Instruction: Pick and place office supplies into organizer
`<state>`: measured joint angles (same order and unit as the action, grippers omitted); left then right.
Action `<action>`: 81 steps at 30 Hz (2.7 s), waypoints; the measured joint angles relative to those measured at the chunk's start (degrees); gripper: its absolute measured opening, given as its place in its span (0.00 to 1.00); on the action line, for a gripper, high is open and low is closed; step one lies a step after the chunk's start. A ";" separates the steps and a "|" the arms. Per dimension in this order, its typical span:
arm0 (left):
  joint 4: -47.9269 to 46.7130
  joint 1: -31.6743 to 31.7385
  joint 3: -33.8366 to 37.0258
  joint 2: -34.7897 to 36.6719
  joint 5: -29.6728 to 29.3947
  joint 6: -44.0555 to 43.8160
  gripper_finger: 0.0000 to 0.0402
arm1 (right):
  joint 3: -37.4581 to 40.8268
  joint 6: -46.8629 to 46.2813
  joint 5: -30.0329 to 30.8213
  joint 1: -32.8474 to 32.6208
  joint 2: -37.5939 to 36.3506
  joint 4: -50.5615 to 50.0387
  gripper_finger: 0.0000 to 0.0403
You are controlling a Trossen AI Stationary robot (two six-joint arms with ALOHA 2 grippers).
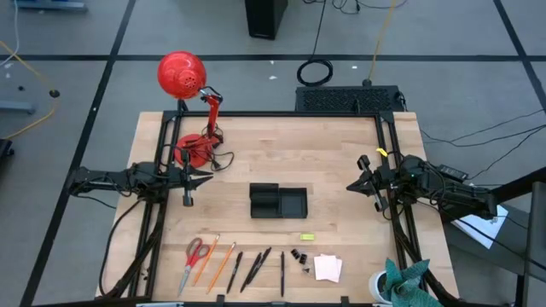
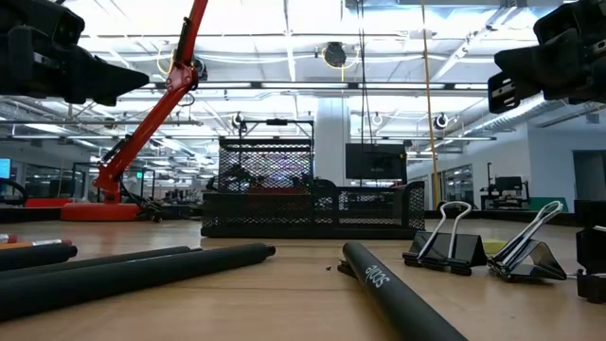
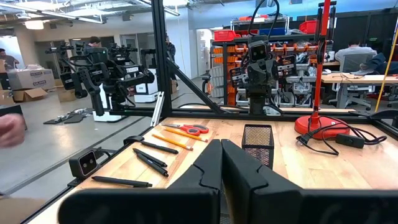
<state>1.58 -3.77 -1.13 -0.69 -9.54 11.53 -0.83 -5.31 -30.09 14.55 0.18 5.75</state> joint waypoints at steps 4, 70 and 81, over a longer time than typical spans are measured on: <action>-0.01 -0.02 0.00 -0.01 0.00 0.00 0.12 | 0.01 -0.01 -0.02 -0.02 -0.01 0.01 0.00; 4.20 0.00 0.00 -0.07 -5.99 -6.01 0.12 | -0.25 1.88 16.37 -6.27 2.90 17.08 0.12; 4.13 0.00 0.00 -0.07 -6.03 -7.33 0.12 | -6.01 9.32 27.54 -23.31 18.53 25.19 0.28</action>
<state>5.72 -3.77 -1.13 -0.75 -15.57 4.20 -6.84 4.01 -2.55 -8.76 18.71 30.94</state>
